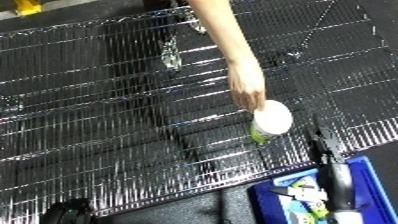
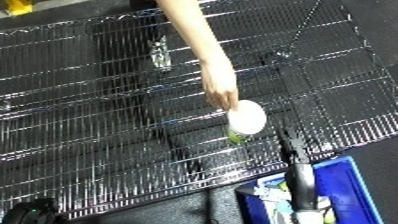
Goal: Pick up the object and place it into the box
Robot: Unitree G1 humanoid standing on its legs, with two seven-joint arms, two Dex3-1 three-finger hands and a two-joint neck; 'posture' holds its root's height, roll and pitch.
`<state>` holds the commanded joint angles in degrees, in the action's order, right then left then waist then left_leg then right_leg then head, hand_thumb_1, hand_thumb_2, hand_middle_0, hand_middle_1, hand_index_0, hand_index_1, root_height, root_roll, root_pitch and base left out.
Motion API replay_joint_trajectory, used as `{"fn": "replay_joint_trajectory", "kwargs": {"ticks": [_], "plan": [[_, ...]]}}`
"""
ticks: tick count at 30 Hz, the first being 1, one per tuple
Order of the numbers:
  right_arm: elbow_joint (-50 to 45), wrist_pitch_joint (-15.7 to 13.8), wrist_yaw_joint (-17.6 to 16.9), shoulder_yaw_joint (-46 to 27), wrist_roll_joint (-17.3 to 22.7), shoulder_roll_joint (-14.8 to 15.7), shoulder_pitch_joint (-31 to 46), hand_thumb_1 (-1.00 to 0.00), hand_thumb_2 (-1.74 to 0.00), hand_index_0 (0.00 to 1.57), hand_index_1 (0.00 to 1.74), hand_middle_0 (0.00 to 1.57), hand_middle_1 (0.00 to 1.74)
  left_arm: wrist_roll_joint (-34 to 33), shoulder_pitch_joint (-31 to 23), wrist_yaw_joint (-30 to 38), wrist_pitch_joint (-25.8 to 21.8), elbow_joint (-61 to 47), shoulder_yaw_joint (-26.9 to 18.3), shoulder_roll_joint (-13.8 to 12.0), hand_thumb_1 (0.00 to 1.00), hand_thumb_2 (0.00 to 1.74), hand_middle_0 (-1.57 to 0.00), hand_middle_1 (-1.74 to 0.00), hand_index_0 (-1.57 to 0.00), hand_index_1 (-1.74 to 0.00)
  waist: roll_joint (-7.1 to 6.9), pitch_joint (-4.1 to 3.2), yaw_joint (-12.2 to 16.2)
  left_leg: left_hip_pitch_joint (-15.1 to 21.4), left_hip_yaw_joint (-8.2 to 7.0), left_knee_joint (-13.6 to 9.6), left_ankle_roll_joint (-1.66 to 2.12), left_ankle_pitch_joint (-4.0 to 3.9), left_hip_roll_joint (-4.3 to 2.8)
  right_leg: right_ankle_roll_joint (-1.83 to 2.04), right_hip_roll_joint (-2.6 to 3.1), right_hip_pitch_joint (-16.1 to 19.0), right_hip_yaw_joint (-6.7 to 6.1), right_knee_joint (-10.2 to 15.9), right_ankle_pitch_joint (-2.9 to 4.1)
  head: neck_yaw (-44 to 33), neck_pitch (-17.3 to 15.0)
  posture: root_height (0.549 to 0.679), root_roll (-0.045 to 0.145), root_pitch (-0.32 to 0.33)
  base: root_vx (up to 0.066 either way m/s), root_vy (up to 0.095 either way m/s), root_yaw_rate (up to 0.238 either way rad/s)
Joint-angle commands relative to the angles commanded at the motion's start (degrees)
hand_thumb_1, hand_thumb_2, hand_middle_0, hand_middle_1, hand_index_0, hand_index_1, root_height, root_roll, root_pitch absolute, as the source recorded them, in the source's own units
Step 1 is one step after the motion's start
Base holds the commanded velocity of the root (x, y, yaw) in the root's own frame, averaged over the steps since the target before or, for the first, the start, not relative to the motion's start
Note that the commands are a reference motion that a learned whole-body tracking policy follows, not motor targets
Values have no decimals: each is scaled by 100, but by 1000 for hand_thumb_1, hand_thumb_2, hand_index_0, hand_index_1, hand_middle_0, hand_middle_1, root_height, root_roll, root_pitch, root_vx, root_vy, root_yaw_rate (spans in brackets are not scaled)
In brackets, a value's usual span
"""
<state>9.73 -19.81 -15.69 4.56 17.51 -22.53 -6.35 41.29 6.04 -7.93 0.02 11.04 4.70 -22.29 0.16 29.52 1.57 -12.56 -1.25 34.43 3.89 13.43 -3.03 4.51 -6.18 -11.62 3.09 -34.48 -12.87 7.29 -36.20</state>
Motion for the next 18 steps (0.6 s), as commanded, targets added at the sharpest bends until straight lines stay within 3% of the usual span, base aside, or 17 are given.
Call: {"fn": "replay_joint_trajectory", "kwargs": {"ticks": [10, 18], "plan": [[56, -65, -323, -31, -64, 11, -33, 0, 0, 0, 0, 0, 0, -75, -12, -26, 40, -29, -46, -53, 1000, 1740, -1570, -1740, -1570, -1740, 10, 27, 14, -70, -41, 22, -3, 3, -13, 45, -12, -112, -14, -46, 14, 408, 37, 659, 44, -99, 0, -23, -18], [23, -90, -556, -88, -109, -2, 15, 0, 0, 0, 0, 0, 0, -96, -60, -54, 67, -75, -75, -97, 1000, 1740, -1570, -1740, -1570, -1740, 33, 27, 98, -204, -79, 134, -15, 63, -34, 38, 0, -274, -61, -138, -14, 767, 129, 658, 49, -84, -14, -24, -90]]}}
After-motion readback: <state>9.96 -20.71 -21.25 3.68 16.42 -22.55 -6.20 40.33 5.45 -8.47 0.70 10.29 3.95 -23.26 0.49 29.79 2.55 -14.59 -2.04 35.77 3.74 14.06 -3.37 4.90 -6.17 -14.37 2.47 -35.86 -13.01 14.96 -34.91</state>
